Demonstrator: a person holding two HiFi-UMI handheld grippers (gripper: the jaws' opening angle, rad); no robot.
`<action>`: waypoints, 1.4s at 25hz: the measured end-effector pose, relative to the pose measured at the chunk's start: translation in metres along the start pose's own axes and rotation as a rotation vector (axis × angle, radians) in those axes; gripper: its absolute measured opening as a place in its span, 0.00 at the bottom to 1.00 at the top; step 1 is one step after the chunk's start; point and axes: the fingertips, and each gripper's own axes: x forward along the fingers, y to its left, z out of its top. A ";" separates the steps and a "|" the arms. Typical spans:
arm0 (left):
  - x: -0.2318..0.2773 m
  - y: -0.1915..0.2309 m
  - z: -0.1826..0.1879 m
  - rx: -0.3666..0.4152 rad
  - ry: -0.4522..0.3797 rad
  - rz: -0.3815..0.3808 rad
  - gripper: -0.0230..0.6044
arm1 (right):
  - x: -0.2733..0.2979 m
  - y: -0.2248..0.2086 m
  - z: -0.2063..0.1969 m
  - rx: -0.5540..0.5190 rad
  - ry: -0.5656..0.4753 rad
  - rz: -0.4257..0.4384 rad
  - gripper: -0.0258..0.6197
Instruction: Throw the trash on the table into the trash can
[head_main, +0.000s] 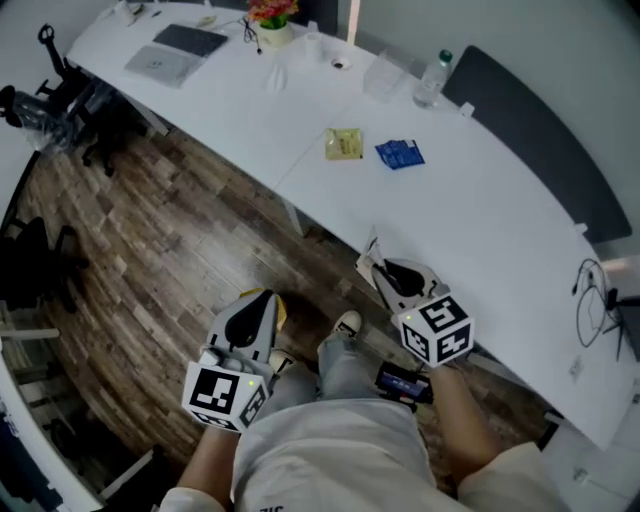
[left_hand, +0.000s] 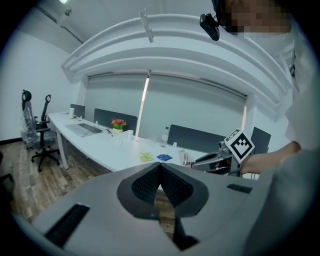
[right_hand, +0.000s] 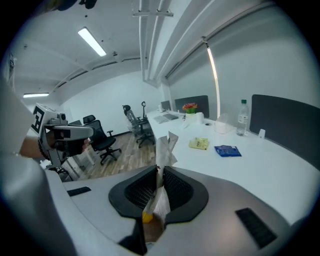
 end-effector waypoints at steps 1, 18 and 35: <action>-0.017 0.009 -0.005 -0.009 -0.004 0.023 0.04 | 0.005 0.017 0.000 -0.015 0.005 0.021 0.15; -0.215 0.120 -0.083 -0.228 -0.087 0.390 0.04 | 0.100 0.246 -0.020 -0.288 0.164 0.406 0.15; -0.171 0.206 -0.229 -0.357 0.018 0.533 0.04 | 0.265 0.256 -0.177 -0.431 0.403 0.571 0.15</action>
